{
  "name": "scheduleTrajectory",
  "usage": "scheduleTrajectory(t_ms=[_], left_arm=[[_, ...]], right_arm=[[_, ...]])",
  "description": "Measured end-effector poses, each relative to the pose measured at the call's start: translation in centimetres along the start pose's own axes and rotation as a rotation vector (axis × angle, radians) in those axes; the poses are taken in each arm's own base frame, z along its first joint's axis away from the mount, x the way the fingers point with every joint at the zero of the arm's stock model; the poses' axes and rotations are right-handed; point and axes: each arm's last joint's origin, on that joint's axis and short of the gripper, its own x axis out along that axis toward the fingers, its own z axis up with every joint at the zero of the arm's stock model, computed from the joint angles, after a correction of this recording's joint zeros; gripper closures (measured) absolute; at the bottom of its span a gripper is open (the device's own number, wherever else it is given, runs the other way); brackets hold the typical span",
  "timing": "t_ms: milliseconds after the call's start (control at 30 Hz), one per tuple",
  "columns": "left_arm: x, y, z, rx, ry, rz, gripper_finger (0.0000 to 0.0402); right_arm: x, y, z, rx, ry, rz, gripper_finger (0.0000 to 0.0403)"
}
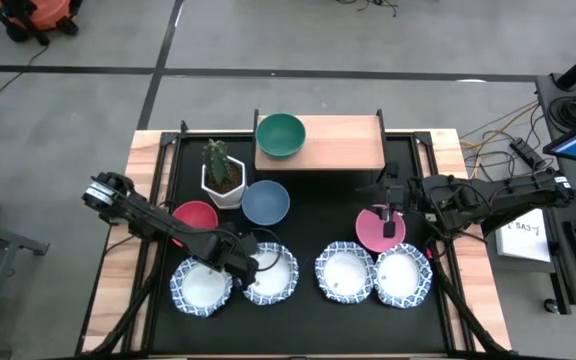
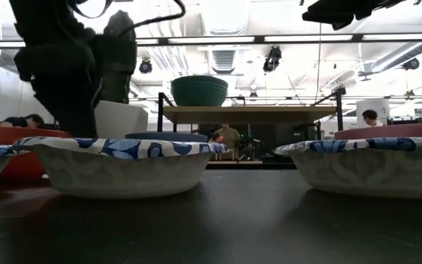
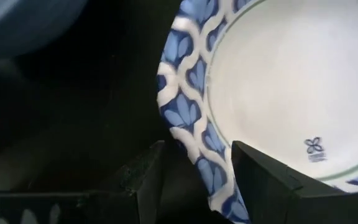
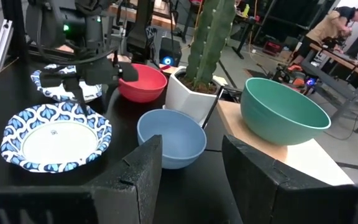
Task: Place and stack bowls onto a shelf
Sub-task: Put the blue patterned bowl on the shelf
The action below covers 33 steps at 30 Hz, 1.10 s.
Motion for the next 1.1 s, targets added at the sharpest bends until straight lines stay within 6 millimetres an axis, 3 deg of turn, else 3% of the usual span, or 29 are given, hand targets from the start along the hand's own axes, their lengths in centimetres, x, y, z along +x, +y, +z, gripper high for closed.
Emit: scheduleTrajectory(t_ms=[233, 500, 700, 867, 1100], left_arm=[[0.5, 0.4, -0.3, -0.039, 0.011, 0.018, 0.0252], [0.6, 0.5, -0.3, -0.055, 0.008, 0.016, 0.038], [-0.3, 0.1, 0.7, -0.068, -0.006, 0.001, 0.0396], [-2.9, -0.2, 3.5, -0.062, -0.092, -0.071, 0.04], [-8.3, 1.3, 10.8, 0.0, -0.332, -0.11, 0.0401]], right_arm=[[0.0, 0.0, 0.0, 0.002, 0.0, 0.0, 0.0245], [0.0, 0.0, 0.0, 0.011, 0.001, 0.0, 0.0245], [0.0, 0.0, -0.1, 0.02, 0.01, 0.002, 0.0245], [-0.3, 0.1, -0.6, 0.048, 0.057, 0.011, 0.0245], [-1.3, 0.1, -0.6, 0.102, 0.057, 0.107, 0.0245]])
